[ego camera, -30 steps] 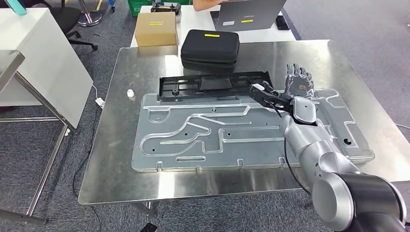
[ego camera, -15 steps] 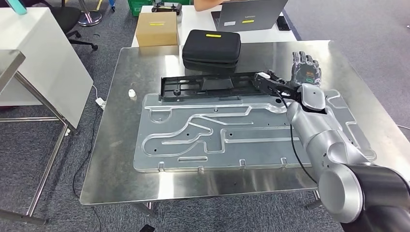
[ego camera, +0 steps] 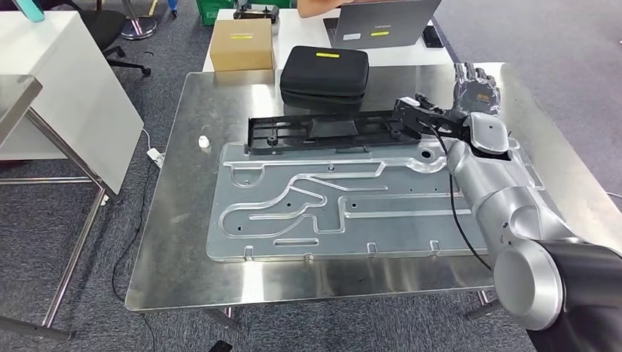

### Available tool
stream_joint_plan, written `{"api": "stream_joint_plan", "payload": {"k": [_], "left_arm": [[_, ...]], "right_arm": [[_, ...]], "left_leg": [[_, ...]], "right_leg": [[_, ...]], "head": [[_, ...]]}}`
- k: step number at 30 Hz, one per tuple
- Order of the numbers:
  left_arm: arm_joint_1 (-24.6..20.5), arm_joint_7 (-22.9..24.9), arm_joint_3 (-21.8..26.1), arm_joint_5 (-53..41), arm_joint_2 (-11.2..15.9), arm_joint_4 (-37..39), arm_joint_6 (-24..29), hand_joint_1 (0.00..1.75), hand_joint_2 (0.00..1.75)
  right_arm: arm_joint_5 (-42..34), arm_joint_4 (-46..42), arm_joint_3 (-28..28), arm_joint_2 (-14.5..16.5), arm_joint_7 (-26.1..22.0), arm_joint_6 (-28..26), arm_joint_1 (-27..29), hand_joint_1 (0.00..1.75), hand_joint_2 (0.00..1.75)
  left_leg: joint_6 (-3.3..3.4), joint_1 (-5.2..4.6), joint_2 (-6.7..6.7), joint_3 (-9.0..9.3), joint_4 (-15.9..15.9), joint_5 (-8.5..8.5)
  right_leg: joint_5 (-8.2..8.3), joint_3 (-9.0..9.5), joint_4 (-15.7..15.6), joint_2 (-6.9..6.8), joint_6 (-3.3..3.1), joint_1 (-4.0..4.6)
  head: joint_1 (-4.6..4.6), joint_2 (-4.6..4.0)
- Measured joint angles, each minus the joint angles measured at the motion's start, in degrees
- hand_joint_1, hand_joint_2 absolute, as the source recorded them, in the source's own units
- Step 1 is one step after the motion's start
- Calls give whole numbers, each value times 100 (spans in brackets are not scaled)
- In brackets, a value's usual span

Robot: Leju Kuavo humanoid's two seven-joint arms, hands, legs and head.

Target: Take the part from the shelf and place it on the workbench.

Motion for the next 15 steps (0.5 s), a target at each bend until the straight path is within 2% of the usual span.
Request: {"api": "stream_joint_plan", "payload": {"k": [2,4,5,7,8,9,10,11,13,14,15], "left_arm": [[-4,59,51,47,3,0,-9,0,0],[-6,99,96,72,10,0,-11,0,0],[-7,116,109,78,14,0,-10,0,0],[-3,148,138,88,20,0,-6,0,0],[-1,160,156,92,21,0,-2,0,0],[1,167,172,94,24,0,2,0,0],[1,170,187,94,27,0,5,0,0],[0,171,198,94,31,0,7,0,0],[-7,171,210,92,45,0,12,0,0],[-12,171,212,91,54,0,15,0,0],[-16,171,214,91,60,0,18,0,0]], "right_arm": [[1,-4,6,1,-2,-3,-8,0,0],[1,-10,10,9,-3,-7,-10,0,0],[1,-12,11,12,-3,-7,-12,0,0],[1,-11,14,17,-4,-7,-4,0,0],[1,-10,14,20,-4,-6,12,0,0],[1,-9,15,24,-4,-6,32,0,0],[1,-9,15,26,-4,-7,52,0,0],[1,-9,15,26,-4,-9,66,0,0],[1,-10,15,26,-4,-15,74,0,0],[1,-11,15,24,-4,-17,74,0,0],[1,-11,15,22,-4,-19,75,0,0]], "left_leg": [[-56,-7,-1,-10,-8,10],[-113,-6,2,-58,113,-96],[-138,-2,4,-146,320,-236],[-170,14,9,-440,1009,-608],[-181,18,9,-587,1351,-747],[-186,18,10,-664,1546,-794],[-184,18,10,-642,1536,-736],[-172,17,10,-513,1313,-591],[-116,4,10,-84,533,-266],[-89,-7,11,71,233,-175],[-64,-21,11,152,59,-136]], "right_leg": [[7,9,-20,2,-50,4],[37,23,-54,-10,-118,-27],[53,31,-72,-18,-156,-42],[67,24,-75,-31,-202,-37],[72,15,-71,-33,-213,-33],[76,6,-65,-32,-217,-31],[78,-2,-55,-32,-218,-30],[79,-8,-43,-31,-217,-28],[81,-20,-19,-30,-201,-15],[88,-32,-10,-29,-181,-6],[100,-45,-6,-28,-152,-1]], "head": [[-3,0],[-6,0],[-7,0],[-9,0],[-9,0],[-9,0],[-9,0],[-9,0],[-9,0],[-8,0],[-8,0]]}}
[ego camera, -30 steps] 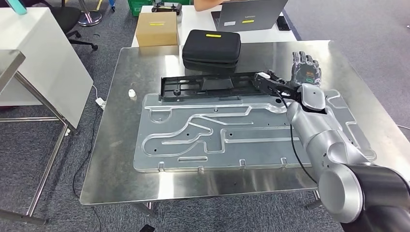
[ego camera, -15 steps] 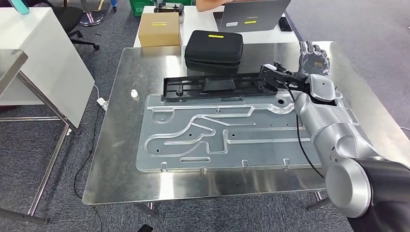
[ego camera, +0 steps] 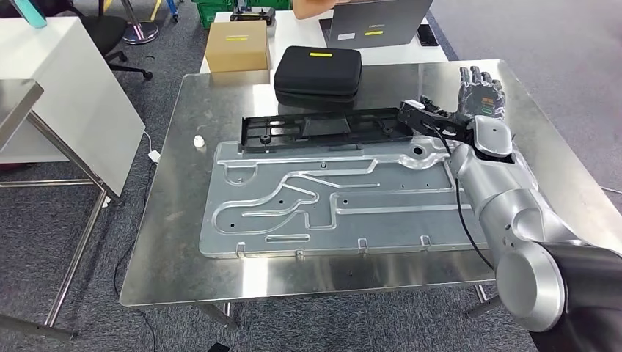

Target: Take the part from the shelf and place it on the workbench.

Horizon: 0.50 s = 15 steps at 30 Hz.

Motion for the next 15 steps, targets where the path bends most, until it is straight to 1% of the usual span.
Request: {"api": "stream_joint_plan", "payload": {"k": [1,3,4,5,6,7,8,9,10,11,12,13,14,15], "left_arm": [[-2,1,2,1,5,0,1,0,0],[0,2,4,3,9,0,3,0,0],[-3,2,4,3,11,0,4,0,0],[-7,2,4,4,11,0,5,0,0],[-12,2,4,5,11,0,6,0,0],[-13,2,4,6,12,0,6,0,0],[-10,2,5,7,14,0,6,0,0],[-4,2,5,7,16,0,6,0,0],[3,2,6,7,18,0,6,0,0],[7,2,7,7,20,0,6,0,0],[7,2,7,6,20,0,6,0,0],[4,2,7,6,21,0,6,0,0],[0,3,7,6,21,0,6,0,0],[-3,4,7,5,22,0,6,0,0]], "right_arm": [[0,0,0,-2,0,-1,3,0,0],[0,0,0,-6,0,-3,10,0,0],[0,0,0,-8,0,-5,11,0,0],[0,0,0,-11,-3,-7,10,0,0],[0,1,0,-15,-5,-9,13,0,0],[-1,1,0,-18,-8,-10,24,0,0],[-1,2,0,-21,-11,-10,44,0,0],[-2,2,0,-25,-11,-11,69,0,0],[-3,2,0,-26,-11,-11,92,0,0],[-4,2,0,-26,-11,-13,105,0,0],[-4,1,0,-26,-11,-14,108,0,0],[-4,1,0,-26,-11,-18,105,0,0],[-4,0,0,-26,-11,-23,103,0,0],[-4,0,0,-26,-12,-29,104,0,0]], "left_leg": [[19,-13,0,8,-45,-1],[71,-2,9,-10,-91,69],[105,11,18,-13,-126,111],[140,25,29,-24,-161,155],[166,32,38,-44,-179,191],[187,30,39,-78,-182,217],[197,30,40,-117,-175,239],[194,30,40,-157,-165,260],[185,30,40,-198,-150,279],[172,32,39,-237,-129,296],[157,33,39,-273,-102,308],[138,33,39,-308,-77,320],[112,31,39,-335,-58,335],[82,28,38,-352,-48,352]], "right_leg": [[19,-13,-4,0,36,2],[38,-27,-10,6,108,-9],[-22,-50,37,11,140,-14],[-155,-105,177,17,169,-19],[-357,-202,435,22,194,-34],[-584,-332,783,23,221,-41],[-772,-459,1146,24,244,-51],[-871,-534,1405,23,266,-62],[-862,-514,1471,23,283,-75],[-755,-382,1311,21,293,-89],[-600,-156,971,19,296,-103],[-507,79,583,18,287,-109],[-422,252,285,22,268,-95],[-392,345,101,26,240,-78]], "head": [[0,0],[-1,0],[2,0],[3,0],[4,0],[6,0],[4,0],[5,0],[5,0],[5,0],[5,0],[5,0],[4,0],[5,0]]}}
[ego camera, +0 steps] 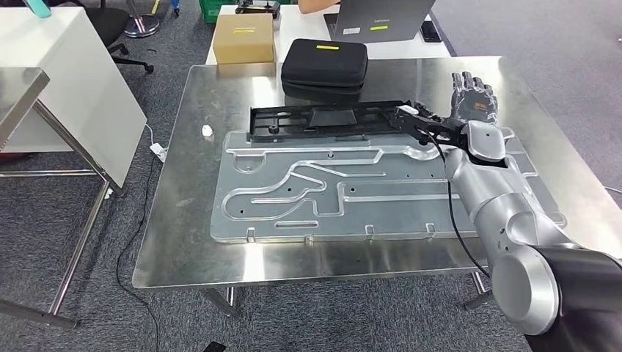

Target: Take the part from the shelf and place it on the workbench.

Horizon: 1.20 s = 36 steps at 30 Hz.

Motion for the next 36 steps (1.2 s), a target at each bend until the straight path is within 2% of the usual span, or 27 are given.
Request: {"api": "stream_joint_plan", "payload": {"k": [2,4,5,6,8,9,10,11,12,14,15,16,18,20,22,24,25,26,27,29,30,32,34,36], "left_arm": [[-1,8,0,-4,2,0,0,0,0],[5,21,1,-8,6,0,1,0,0],[7,27,2,-10,8,0,3,0,0],[8,32,2,-13,10,0,8,0,0],[12,39,2,-21,12,0,24,0,0],[14,43,2,-26,13,0,31,0,0],[15,46,2,-30,14,0,35,0,0],[15,48,2,-33,15,0,38,0,0],[14,49,2,-36,17,0,40,0,0],[8,49,3,-36,27,0,42,0,0],[5,50,3,-36,33,0,42,0,0],[2,50,4,-36,38,0,42,0,0],[5,54,6,-36,48,0,42,0,0],[3,58,7,-34,54,0,40,0,0],[-1,60,7,-35,55,0,38,0,0],[7,60,7,-36,55,0,35,0,0],[16,60,7,-36,56,0,34,0,0],[23,61,7,-36,56,0,33,0,0],[27,62,7,-36,56,0,34,0,0],[25,58,8,-33,55,0,40,0,0],[22,55,9,-32,55,0,44,0,0],[20,50,15,-26,56,0,48,0,0],[21,49,22,-22,58,0,48,0,0],[22,49,29,-21,62,0,42,0,0]], "right_arm": [[0,0,0,-1,-1,-15,7,0,0],[0,1,0,2,-6,-31,11,0,0],[0,1,0,5,-10,-38,12,0,0],[0,2,0,7,-13,-46,14,0,0],[1,2,0,8,-16,-57,22,0,0],[2,2,0,9,-16,-60,35,0,0],[3,2,0,12,-16,-61,51,0,0],[4,2,0,14,-16,-62,67,0,0],[4,2,0,14,-16,-63,78,0,0],[4,1,0,11,-16,-67,81,0,0],[4,0,0,9,-16,-69,80,0,0],[4,0,0,6,-16,-72,81,0,0],[4,0,0,1,-16,-74,85,0,0],[3,0,0,-15,-17,-78,84,0,0],[2,1,0,-36,-26,-81,93,0,0],[2,3,0,-45,-34,-81,132,0,0],[2,3,0,-48,-34,-81,156,0,0],[2,3,0,-48,-34,-81,174,0,0],[2,3,0,-48,-34,-82,182,0,0],[2,1,0,-49,-34,-84,180,0,0],[2,0,0,-50,-36,-84,178,0,0],[2,0,0,-57,-40,-85,182,0,0],[2,0,0,-64,-46,-86,185,0,0],[2,0,0,-66,-51,-87,182,0,0]], "left_leg": [[-82,-3,-5,-22,-10,54],[-161,4,-12,-66,23,22],[-187,7,-15,-125,142,-103],[-207,11,-15,-225,388,-311],[-228,13,-14,-488,1138,-785],[-235,13,-14,-579,1463,-928],[-235,13,-13,-578,1606,-962],[-228,12,-13,-453,1515,-893],[-212,12,-13,-222,1212,-760],[-161,-2,-15,318,403,-561],[-134,-16,-17,477,143,-516],[-106,-32,-19,550,9,-515],[-45,-38,-19,544,-45,-466],[34,-11,-2,531,-120,-385],[94,2,15,474,-158,-301],[111,0,15,382,-144,-245],[107,0,15,339,-128,-224],[100,0,14,298,-106,-208],[92,1,14,263,-78,-199],[55,-8,15,208,-22,-195],[28,-16,15,188,-3,-190],[-40,-28,16,164,3,-164],[-99,-25,13,148,2,-151],[-154,-19,4,49,214,-328]], "right_leg": [[42,-15,-57,11,-73,42],[107,-53,-102,-1,-171,22],[150,-80,-123,-11,-223,9],[195,-117,-139,-21,-269,-1],[267,-219,-139,-30,-320,14],[305,-272,-136,-30,-328,24],[339,-321,-133,-27,-327,31],[371,-364,-129,-22,-318,37],[398,-398,-123,-17,-306,40],[444,-449,-107,-13,-265,48],[466,-461,-102,-16,-237,51],[489,-470,-101,-18,-203,52],[538,-478,-117,-21,-126,54],[452,-528,-31,-11,-59,49],[80,-734,482,-2,-3,34],[-313,-1006,1222,-2,45,25],[-382,-1058,1419,-2,59,21],[-343,-996,1398,-3,65,16],[-212,-819,1148,-5,63,11],[41,-348,371,-5,30,15],[104,-199,96,-2,-4,31],[118,-143,-59,2,-80,71],[170,-158,-88,-6,-161,60],[230,-165,-132,-23,-251,31]], "head": [[0,0],[-1,0],[-2,0],[-5,0],[-9,0],[-9,0],[-9,0],[-9,0],[-9,0],[-9,0],[-8,0],[-7,0],[-5,0],[-2,0],[1,0],[1,0],[0,0],[1,0],[1,0],[0,0],[0,0],[-1,0],[-2,0],[-5,0]]}}
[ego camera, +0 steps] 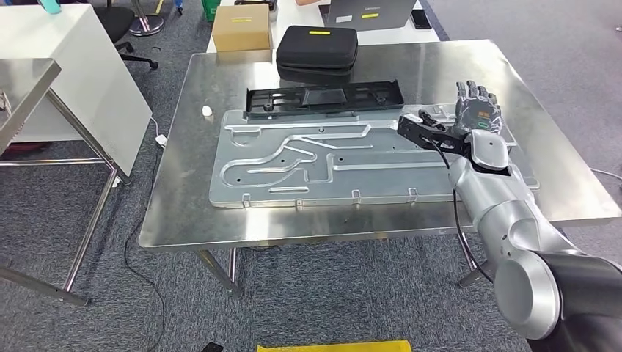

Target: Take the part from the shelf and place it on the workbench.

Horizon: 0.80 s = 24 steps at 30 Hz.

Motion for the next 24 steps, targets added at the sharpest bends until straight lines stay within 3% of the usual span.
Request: {"api": "stream_joint_plan", "payload": {"k": [3,4,5,6,9,11,14,16,18,20,21,24], "left_arm": [[10,10,13,2,2,0,-22,0,0],[12,14,17,2,2,0,-28,0,0],[13,17,21,3,2,0,-33,0,0],[12,17,26,5,2,0,-38,0,0],[4,22,43,9,7,0,-42,0,0],[-2,30,50,10,10,0,-40,0,0],[2,36,60,15,10,0,-30,0,0],[-11,37,63,15,10,0,-15,0,0],[-20,37,72,15,11,0,-9,0,0],[-9,39,87,15,14,0,-10,0,0],[-5,41,93,14,15,0,-10,0,0],[-9,45,98,5,13,0,-10,0,0]], "right_arm": [[1,1,0,0,-9,1,11,0,0],[2,2,0,1,-13,2,24,0,0],[2,2,0,2,-16,2,38,0,0],[2,2,0,3,-17,2,49,0,0],[2,0,0,2,-17,0,54,0,0],[2,0,0,0,-18,-1,52,0,0],[2,-1,0,-4,-19,-3,53,0,0],[2,-1,0,-11,-20,-5,50,0,0],[2,5,-1,-15,-22,-4,63,0,0],[2,15,-2,-17,-22,-4,90,0,0],[2,18,-2,-17,-22,-5,98,0,0],[2,16,-2,-16,-22,-10,92,0,0]], "left_leg": [[-62,24,-4,-425,1036,-583],[-74,28,-4,-528,1312,-681],[-77,29,-4,-533,1385,-669],[-72,28,-3,-420,1221,-552],[-6,16,-6,208,95,-112],[46,-7,-10,345,-207,-59],[143,3,4,332,-285,41],[221,28,20,306,-355,134],[257,22,21,233,-352,192],[250,19,21,143,-317,236],[241,20,21,96,-290,253],[187,12,21,-21,-203,294]], "right_leg": [[60,-65,-13,-9,-72,5],[74,-89,-10,-7,-75,10],[86,-108,-5,-4,-70,13],[96,-119,3,-2,-61,13],[114,-146,37,-1,-19,26],[146,-174,40,-3,46,39],[146,-209,44,6,153,31],[-137,-349,382,17,203,18],[-559,-606,1077,20,247,1],[-719,-712,1485,19,280,-11],[-650,-620,1393,18,286,-19],[-285,-30,396,20,255,-26]], "head": [[-7,0],[-7,0],[-7,0],[-7,0],[-5,0],[-4,0],[-1,0],[3,0],[3,0],[3,0],[4,0],[2,0]]}}
